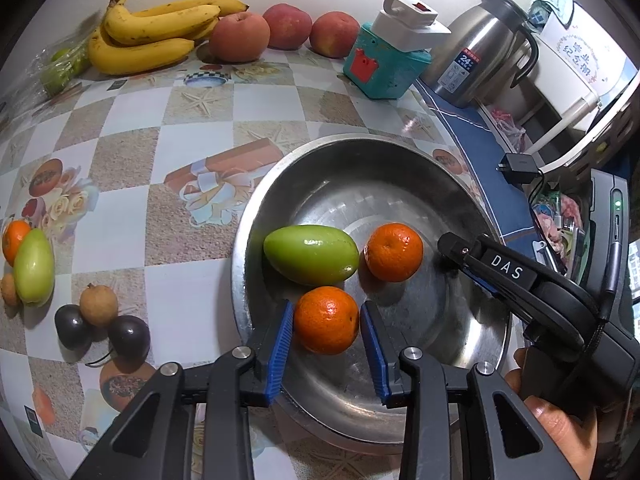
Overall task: Organize fruits
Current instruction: 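Open the left tool to drop the orange while the right tool releases the plum, then withdraw both open tools from the bowl toward the fruit pile, then lower both open tools around the two dark plums on the table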
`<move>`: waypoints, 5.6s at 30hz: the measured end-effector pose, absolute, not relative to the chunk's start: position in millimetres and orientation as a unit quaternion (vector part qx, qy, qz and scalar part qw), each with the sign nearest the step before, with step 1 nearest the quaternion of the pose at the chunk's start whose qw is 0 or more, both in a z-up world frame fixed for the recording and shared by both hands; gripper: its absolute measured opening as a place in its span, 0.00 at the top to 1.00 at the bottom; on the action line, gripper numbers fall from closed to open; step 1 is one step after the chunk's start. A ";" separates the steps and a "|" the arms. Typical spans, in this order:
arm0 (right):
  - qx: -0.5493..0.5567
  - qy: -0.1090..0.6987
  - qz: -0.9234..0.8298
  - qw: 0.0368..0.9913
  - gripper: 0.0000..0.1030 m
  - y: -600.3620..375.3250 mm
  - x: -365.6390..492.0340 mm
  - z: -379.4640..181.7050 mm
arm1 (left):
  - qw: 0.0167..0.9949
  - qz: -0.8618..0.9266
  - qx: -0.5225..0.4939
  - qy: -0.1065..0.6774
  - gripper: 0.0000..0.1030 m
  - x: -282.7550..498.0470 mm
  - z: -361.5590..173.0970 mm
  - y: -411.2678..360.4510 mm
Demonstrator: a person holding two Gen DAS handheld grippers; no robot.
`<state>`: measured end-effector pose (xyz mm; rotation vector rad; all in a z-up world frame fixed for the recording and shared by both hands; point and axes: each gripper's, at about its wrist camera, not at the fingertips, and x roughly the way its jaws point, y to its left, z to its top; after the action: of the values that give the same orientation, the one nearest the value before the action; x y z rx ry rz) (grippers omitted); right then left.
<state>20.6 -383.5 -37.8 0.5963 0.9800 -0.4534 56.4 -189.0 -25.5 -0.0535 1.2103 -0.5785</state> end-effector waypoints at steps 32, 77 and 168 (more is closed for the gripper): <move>0.271 0.475 -0.190 0.815 0.60 -363.7 11.4 3.0 | 0.817 -0.186 -0.074 0.541 0.36 77.6 18.5 -132.3; 0.198 0.497 -0.166 0.829 0.11 -333.6 25.8 1.6 | 0.810 -0.056 -0.068 0.579 0.00 90.3 -1.4 -96.4; 0.096 0.543 0.070 0.831 0.22 -154.2 65.3 -22.8 | 0.778 -0.021 -0.104 0.619 0.00 112.9 -28.4 18.1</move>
<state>65.3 -154.2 -22.8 0.2028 1.1512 0.1480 112.9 18.1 -28.4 -0.2248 1.3383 -0.0456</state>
